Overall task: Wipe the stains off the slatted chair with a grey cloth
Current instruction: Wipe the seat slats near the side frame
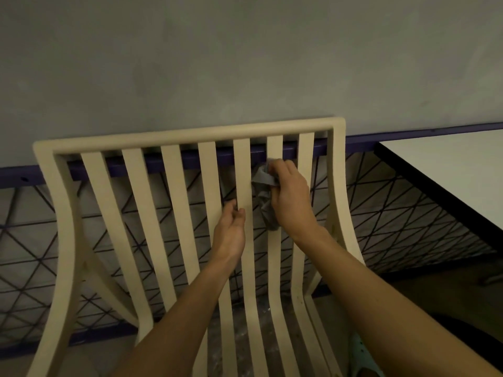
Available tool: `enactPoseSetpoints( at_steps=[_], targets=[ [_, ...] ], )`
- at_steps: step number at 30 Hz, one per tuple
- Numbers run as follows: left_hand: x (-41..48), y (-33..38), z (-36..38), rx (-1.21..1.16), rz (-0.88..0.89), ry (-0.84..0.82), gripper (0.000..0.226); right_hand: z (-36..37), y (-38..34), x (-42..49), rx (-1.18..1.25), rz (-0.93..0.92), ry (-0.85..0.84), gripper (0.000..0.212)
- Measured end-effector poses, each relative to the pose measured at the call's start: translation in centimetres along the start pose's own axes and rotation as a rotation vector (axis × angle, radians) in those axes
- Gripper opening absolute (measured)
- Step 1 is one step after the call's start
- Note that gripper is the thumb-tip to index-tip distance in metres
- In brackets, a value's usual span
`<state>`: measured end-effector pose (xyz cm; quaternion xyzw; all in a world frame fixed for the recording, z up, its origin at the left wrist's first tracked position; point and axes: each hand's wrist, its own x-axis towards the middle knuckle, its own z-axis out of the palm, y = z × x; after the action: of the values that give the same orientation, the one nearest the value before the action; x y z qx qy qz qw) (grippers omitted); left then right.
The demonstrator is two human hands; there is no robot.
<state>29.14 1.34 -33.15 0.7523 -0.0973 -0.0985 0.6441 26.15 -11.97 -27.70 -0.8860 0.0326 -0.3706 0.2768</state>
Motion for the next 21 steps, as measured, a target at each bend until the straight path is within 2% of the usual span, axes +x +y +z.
enactPoseSetpoints(
  at_steps=[4,6,8,13,17,19,21],
  targets=[
    [1.1,1.5,-0.7,-0.058,0.03,0.019,0.048,1.7,0.8,-1.4,0.047,0.005,-0.003,0.029],
    [1.1,1.6,-0.8,-0.063,0.051,0.015,0.042,2.6,1.5,-3.3,0.059,0.039,-0.02,0.031],
    [0.9,1.3,-0.5,-0.046,0.063,0.011,0.036,3.6,2.6,-6.0,0.045,0.075,-0.074,0.032],
    [1.8,2.4,-0.6,0.002,0.083,0.042,0.039,5.4,4.1,-9.2,0.008,0.123,-0.174,0.03],
    [0.7,1.3,-0.6,0.014,0.075,0.071,0.038,6.9,5.3,-14.1,-0.027,0.265,-0.338,0.025],
    [0.6,1.2,-0.5,0.011,0.084,0.094,0.035,7.5,6.5,-16.9,-0.072,0.311,-0.471,0.022],
    [0.6,1.2,0.1,0.0,0.091,0.085,0.033,8.3,7.8,-19.3,-0.095,0.348,-0.544,0.012]
  ],
)
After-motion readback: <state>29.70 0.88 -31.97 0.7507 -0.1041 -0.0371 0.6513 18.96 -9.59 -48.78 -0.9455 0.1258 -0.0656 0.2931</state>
